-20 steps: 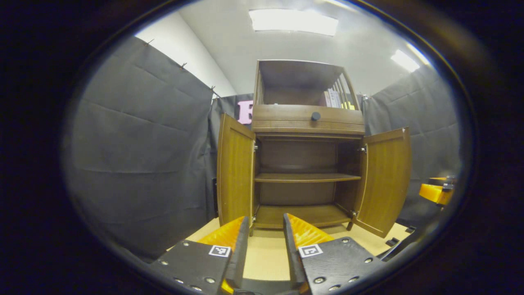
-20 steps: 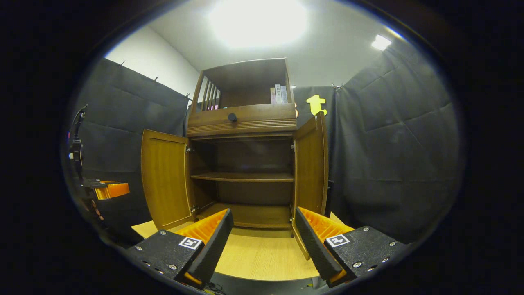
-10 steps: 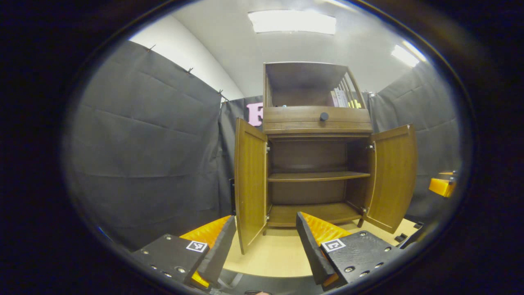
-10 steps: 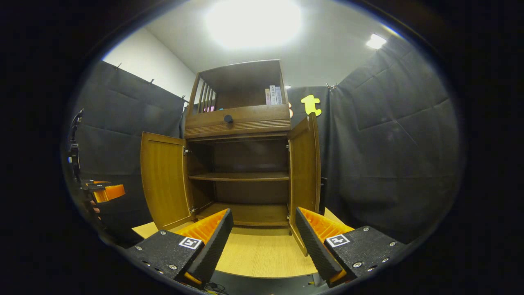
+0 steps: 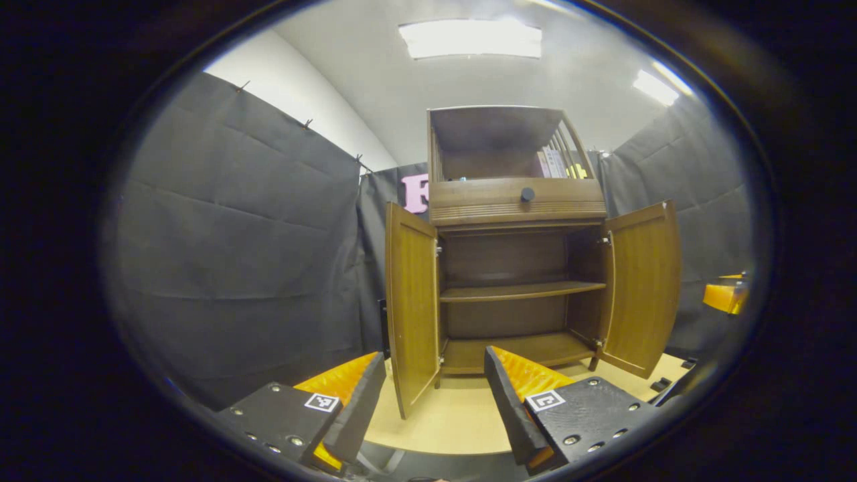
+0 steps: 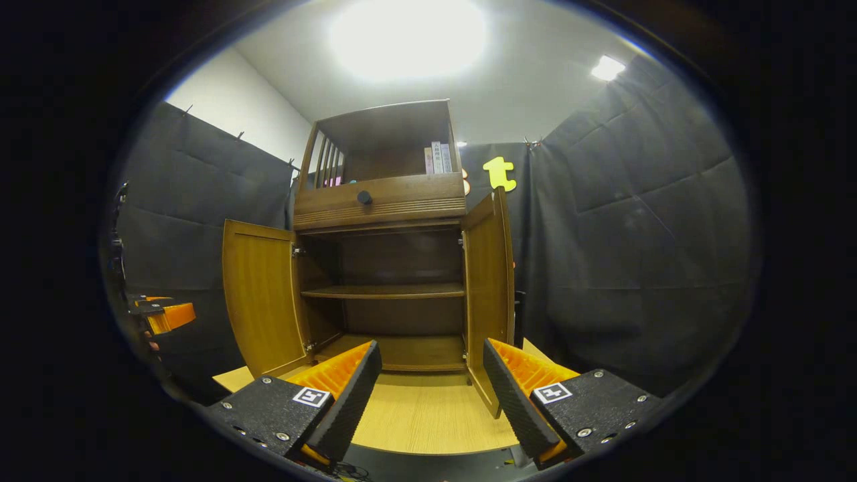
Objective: Open the right door of the double-door shoe cabinet with the right hand, and open the left door with the left hand.
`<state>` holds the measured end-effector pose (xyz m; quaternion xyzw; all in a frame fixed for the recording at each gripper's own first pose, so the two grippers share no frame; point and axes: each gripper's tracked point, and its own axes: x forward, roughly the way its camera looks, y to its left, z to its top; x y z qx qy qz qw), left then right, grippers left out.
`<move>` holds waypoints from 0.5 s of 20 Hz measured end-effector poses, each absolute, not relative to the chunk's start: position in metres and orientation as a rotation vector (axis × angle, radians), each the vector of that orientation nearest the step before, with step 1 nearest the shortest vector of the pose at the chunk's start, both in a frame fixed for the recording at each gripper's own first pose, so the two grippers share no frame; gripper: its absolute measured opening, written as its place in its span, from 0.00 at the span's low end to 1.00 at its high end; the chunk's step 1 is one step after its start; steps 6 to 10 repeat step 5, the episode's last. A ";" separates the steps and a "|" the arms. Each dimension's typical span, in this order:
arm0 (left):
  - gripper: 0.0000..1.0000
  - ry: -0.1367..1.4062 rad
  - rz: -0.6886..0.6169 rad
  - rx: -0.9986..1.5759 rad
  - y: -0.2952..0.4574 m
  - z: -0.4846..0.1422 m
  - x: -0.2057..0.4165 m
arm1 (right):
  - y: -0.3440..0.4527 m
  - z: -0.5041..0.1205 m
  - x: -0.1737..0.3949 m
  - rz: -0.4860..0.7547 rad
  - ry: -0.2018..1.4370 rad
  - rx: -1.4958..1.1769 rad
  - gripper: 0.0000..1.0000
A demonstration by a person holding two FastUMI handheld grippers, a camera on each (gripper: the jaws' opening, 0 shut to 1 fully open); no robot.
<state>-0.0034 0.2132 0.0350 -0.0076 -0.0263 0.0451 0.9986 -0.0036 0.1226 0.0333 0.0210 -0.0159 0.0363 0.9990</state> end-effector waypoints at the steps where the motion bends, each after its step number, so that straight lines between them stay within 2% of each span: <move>1: 0.90 -0.052 0.089 -0.013 0.213 0.034 -0.003 | 0.122 0.032 -0.004 0.071 -0.031 0.042 0.94; 3: 0.90 -0.049 0.086 -0.010 0.213 0.033 -0.003 | 0.122 0.032 -0.004 0.067 -0.030 0.043 0.94; 4: 0.90 -0.051 0.092 -0.009 0.215 0.033 -0.004 | 0.121 0.032 -0.004 0.063 -0.034 0.045 0.91; 5: 0.89 -0.054 0.092 -0.011 0.215 0.033 -0.004 | 0.120 0.034 -0.003 0.060 -0.039 0.045 0.94; 10: 0.89 -0.054 0.092 -0.011 0.215 0.033 -0.004 | 0.120 0.034 -0.003 0.060 -0.039 0.045 0.94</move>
